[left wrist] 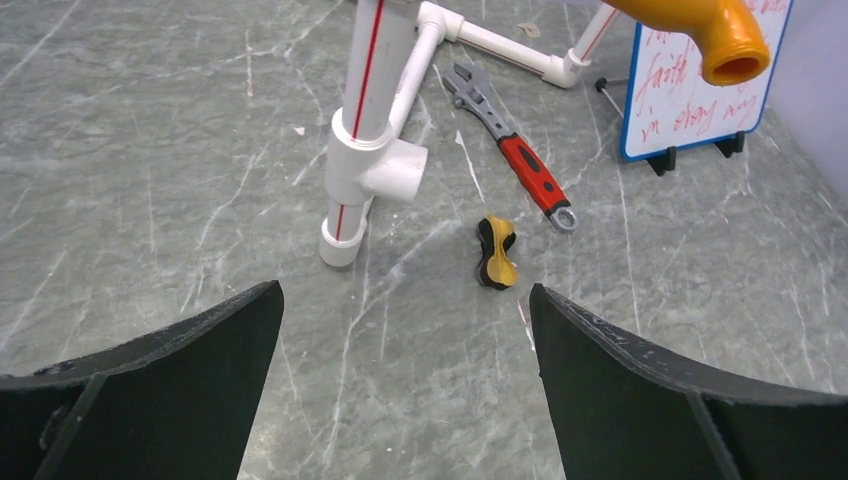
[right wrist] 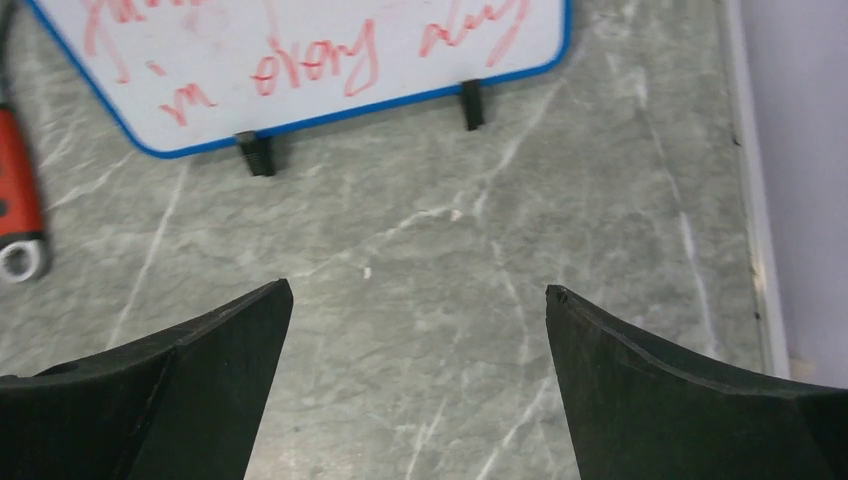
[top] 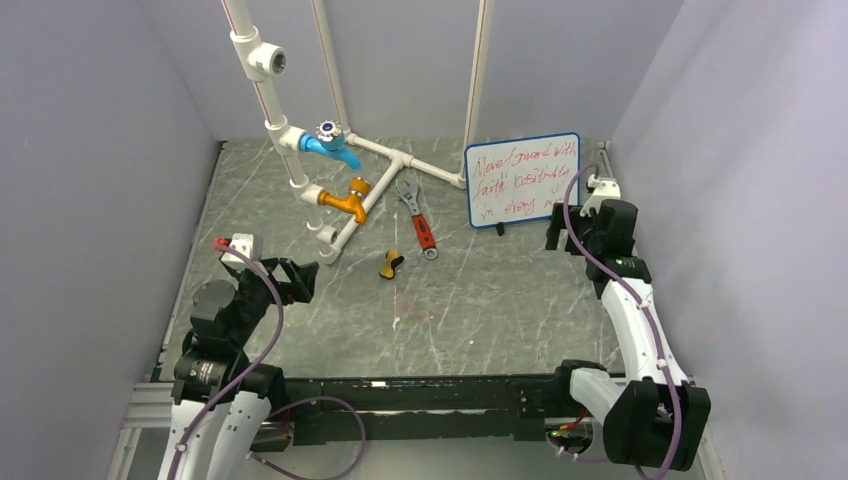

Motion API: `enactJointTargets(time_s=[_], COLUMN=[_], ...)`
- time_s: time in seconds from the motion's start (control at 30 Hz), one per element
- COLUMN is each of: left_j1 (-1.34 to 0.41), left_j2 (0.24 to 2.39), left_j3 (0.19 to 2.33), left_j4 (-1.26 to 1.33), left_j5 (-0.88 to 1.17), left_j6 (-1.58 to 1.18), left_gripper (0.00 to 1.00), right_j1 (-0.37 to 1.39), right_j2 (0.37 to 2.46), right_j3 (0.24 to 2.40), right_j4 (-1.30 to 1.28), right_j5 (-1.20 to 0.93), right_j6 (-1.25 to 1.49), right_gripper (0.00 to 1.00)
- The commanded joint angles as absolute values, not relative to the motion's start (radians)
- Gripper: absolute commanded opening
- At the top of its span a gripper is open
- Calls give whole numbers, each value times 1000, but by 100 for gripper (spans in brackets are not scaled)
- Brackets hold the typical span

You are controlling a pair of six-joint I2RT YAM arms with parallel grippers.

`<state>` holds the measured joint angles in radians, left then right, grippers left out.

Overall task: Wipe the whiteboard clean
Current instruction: Pick up the whiteboard eraser from the center of the board.

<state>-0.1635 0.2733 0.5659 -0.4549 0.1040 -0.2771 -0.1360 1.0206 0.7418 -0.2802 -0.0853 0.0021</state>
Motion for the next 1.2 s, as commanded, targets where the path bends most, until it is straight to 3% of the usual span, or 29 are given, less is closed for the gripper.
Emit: enactJointTargets(time_s=[0.0,0.2,0.33,0.5,0.63,0.87,0.97,1.17], left_j1=[-167,-167,-168,-167,-167,-167,-167,-166], left_j2=[300,323,318,338,390,418,379,355], left_j3=[581,572,566,529,562,589,584,556], left_j4=[-423,-398,-385,-323,-338,-405,-403,-313], left_j5=[189,316,377,434,407,333,323,493], left_j6=[-291,-313,-320,-354,-307,-242,-238,-282], left_gripper=[99,99,99,99,99,99,99,99], right_j1=[-88,-74,-71,62,172,385,372,193], right_j2=[996,980,998,1138,1257,1406,1458,1388], right_j3=[803,775,768,893,981,1081,1130,1019], right_j4=[-268,-290,-349,-706,-876,-491,-385,-273], right_j5=[-165,-320,-612,-978,-1054,-834,-704,-776], right_j6=[-5,-147,-278,-788,-1047,-662,-446,-290], right_gripper=[100,100,100,100,100,100,100,100])
